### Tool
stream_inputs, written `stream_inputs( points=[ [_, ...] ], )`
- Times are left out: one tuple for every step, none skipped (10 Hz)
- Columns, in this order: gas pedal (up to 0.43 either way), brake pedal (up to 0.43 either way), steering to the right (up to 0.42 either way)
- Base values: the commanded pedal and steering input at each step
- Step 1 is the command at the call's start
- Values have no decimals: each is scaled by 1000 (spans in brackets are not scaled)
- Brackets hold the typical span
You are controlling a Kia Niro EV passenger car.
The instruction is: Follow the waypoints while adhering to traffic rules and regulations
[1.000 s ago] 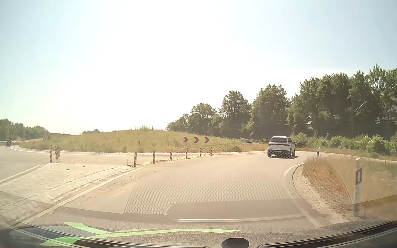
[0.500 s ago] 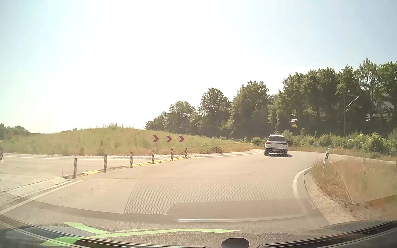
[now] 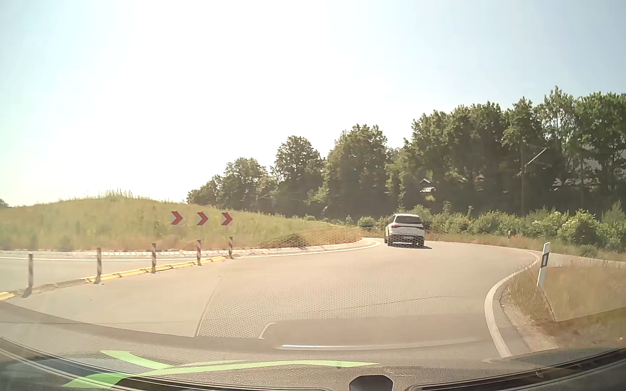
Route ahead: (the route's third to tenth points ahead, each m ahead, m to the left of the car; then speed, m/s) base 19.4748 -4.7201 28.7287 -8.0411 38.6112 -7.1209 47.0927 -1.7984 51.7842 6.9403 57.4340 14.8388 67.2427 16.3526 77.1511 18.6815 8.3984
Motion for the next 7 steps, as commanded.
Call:
stream_inputs(
  points=[
    [130,0,104],
    [130,0,105],
    [130,0,105],
    [130,0,106],
    [130,0,107],
    [130,0,107],
    [130,0,107]
  ],
)
